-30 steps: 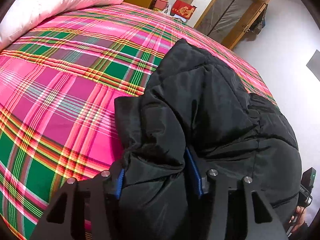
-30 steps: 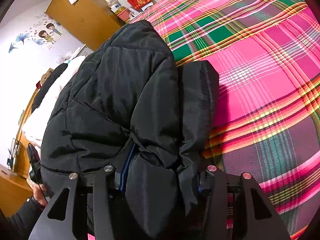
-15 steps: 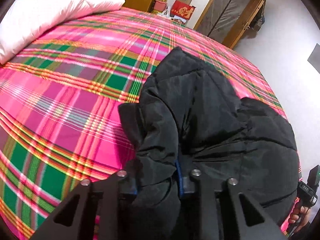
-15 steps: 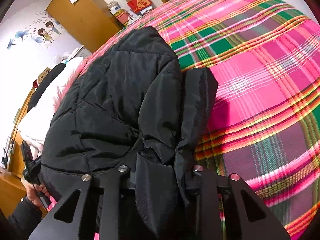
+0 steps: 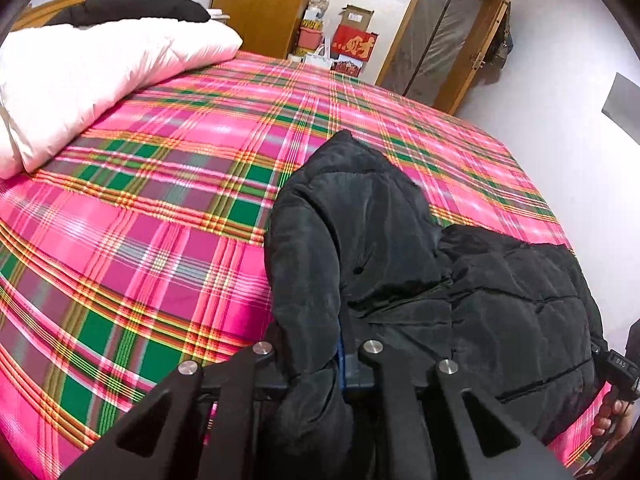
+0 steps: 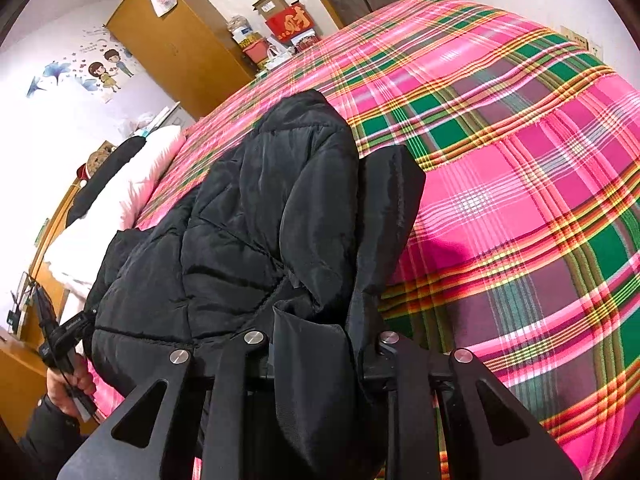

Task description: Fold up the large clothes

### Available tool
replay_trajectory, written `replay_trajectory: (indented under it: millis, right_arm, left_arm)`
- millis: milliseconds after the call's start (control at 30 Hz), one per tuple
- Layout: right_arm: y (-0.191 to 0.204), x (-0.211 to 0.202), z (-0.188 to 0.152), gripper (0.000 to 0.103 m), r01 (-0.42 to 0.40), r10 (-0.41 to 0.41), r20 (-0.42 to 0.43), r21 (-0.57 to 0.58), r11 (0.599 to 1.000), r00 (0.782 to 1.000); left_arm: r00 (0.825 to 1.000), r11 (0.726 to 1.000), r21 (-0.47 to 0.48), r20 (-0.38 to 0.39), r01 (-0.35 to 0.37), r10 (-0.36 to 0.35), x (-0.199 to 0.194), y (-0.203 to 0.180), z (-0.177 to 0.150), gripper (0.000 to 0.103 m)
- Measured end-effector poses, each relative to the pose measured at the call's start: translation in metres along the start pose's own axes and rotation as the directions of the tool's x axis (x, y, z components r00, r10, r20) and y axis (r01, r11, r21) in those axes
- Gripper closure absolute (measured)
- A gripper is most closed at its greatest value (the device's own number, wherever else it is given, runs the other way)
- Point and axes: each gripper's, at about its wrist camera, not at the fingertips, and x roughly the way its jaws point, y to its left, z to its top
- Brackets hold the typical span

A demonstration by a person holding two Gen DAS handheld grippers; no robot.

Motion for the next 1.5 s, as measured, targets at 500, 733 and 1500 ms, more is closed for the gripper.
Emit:
replay_trajectory:
  millis: [500, 733, 1500]
  right_arm:
    - [-0.050, 0.039, -0.011, 0.048, -0.035, 0.051, -0.126, 0.121, 0.992, 0.991]
    - [-0.065, 0.049, -0.018, 0.040, -0.098, 0.125, -0.158, 0.166, 0.981, 0.979]
    - [-0.010, 0.007, -0.006, 0.079, -0.023, 0.026, -0.074, 0.049, 0.999, 0.997]
  left_arm:
    - [0.988, 0.988, -0.149, -0.144, 0.042, -0.064, 0.064, 0.049, -0.020, 0.031]
    - [0.943, 0.916, -0.350, -0.193, 0.194, -0.273, 0.092, 0.071, -0.035, 0.021]
    - [0.990, 0.992, -0.096, -0.107, 0.078, -0.089, 0.029, 0.001, -0.017, 0.077]
